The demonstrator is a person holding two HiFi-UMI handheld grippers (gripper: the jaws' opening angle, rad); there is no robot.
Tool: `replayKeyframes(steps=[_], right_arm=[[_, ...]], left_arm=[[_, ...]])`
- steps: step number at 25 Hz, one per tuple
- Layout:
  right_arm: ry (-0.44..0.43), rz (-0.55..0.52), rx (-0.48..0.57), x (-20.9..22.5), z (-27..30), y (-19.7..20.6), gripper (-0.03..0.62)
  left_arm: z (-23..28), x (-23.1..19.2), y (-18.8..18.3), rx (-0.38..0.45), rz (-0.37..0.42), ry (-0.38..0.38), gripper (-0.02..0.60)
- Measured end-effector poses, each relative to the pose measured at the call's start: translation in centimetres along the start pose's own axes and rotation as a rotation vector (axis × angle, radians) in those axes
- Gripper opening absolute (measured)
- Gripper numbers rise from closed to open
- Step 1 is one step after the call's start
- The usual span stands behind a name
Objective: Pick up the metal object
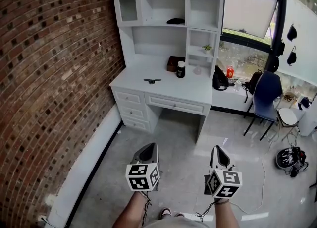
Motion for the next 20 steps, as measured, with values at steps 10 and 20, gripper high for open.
replayKeyframes(steps=[10, 20], right_arm=[[-0.006, -0.015, -0.026, -0.6, 0.8, 0.2, 0.075], [0.013, -0.016, -0.037, -1.3, 1.9, 0.6, 0.107]], left_arm=[[0.3, -1.5, 0.3, -0.011, -0.018, -0.023, 0.012], [1.4, -3.7, 0.5, -0.016, -0.035, -0.028, 0.012]])
Point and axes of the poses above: the fingertips, and each gripper's own axes: z forward along the fingers, x to its right, y out of its underside, the point moved 4 cm from there along -z, backward along the fingers, and after that the axes turned 8 degrees about -x, right-handed, at the moved point
